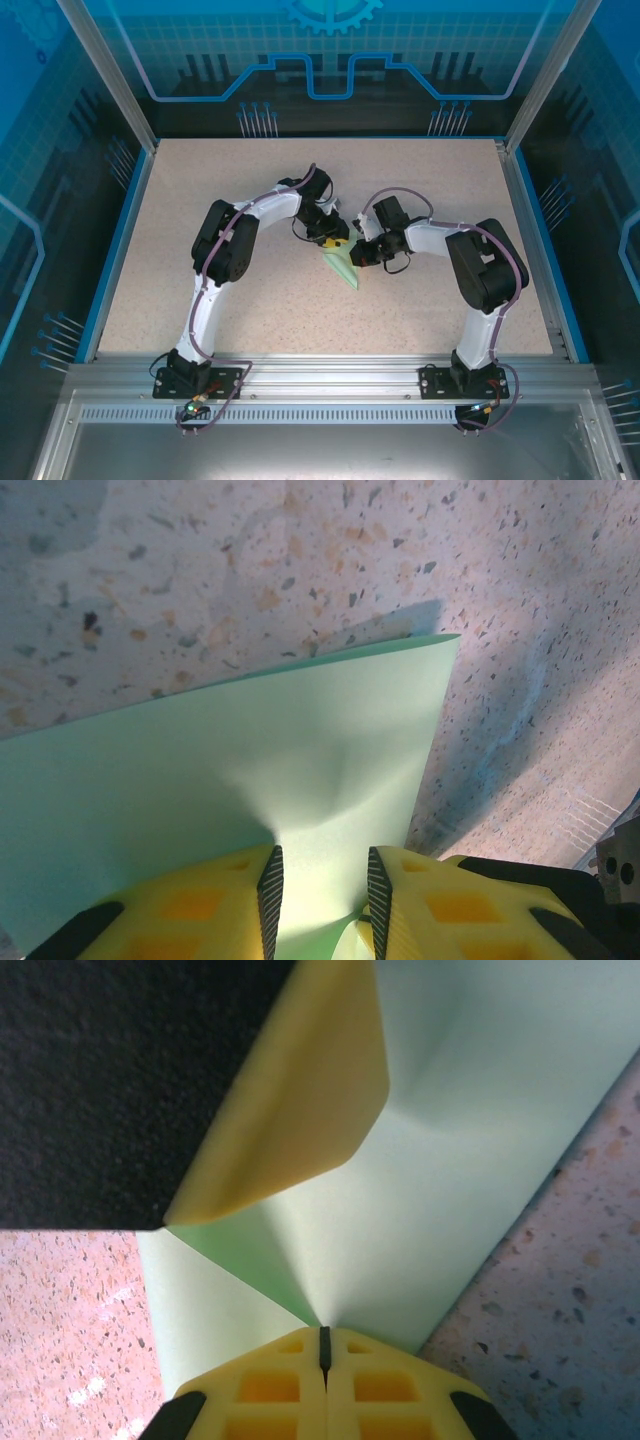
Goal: Fold a paper plane with a square sheet of paper (fold left side to right side)
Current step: Third fold the triangle at the center of the table.
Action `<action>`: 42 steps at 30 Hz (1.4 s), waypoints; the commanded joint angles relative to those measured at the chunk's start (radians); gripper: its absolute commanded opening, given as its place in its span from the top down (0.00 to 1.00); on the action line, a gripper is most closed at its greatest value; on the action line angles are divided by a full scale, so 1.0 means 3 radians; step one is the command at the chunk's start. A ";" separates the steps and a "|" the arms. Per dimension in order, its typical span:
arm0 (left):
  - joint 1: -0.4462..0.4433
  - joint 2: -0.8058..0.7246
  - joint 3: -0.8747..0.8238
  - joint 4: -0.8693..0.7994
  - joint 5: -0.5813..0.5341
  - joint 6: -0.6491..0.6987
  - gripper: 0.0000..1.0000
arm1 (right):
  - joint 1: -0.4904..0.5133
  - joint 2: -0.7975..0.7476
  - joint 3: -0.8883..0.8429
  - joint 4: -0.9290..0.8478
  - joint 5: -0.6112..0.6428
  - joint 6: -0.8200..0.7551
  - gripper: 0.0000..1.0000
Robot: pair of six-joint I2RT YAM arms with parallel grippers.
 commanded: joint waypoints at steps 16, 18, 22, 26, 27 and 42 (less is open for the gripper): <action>-0.0018 0.0063 -0.0036 -0.0022 -0.0010 -0.0004 0.67 | -0.0089 -0.0107 -0.0030 -0.0010 -0.0024 0.0040 1.00; -0.0018 0.0069 -0.0038 -0.0017 -0.0011 -0.0004 0.67 | -0.0089 -0.0114 -0.0034 -0.0009 -0.0009 0.0040 1.00; -0.0017 0.0068 -0.0038 -0.0012 -0.0013 -0.0006 0.68 | -0.0094 -0.0132 -0.0052 -0.0002 0.0011 0.0044 1.00; -0.0016 0.0073 -0.0036 -0.0013 -0.0013 -0.0004 0.68 | -0.0101 -0.0152 -0.0060 0.0030 -0.0037 0.0051 1.00; -0.0016 0.0073 -0.0039 -0.0011 -0.0013 -0.0006 0.68 | -0.0099 -0.0153 -0.0056 0.0026 -0.0045 0.0051 1.00; -0.0019 0.0084 -0.0041 -0.0003 -0.0008 -0.0004 0.68 | -0.0092 0.0013 0.0013 -0.0006 -0.0118 0.0056 1.00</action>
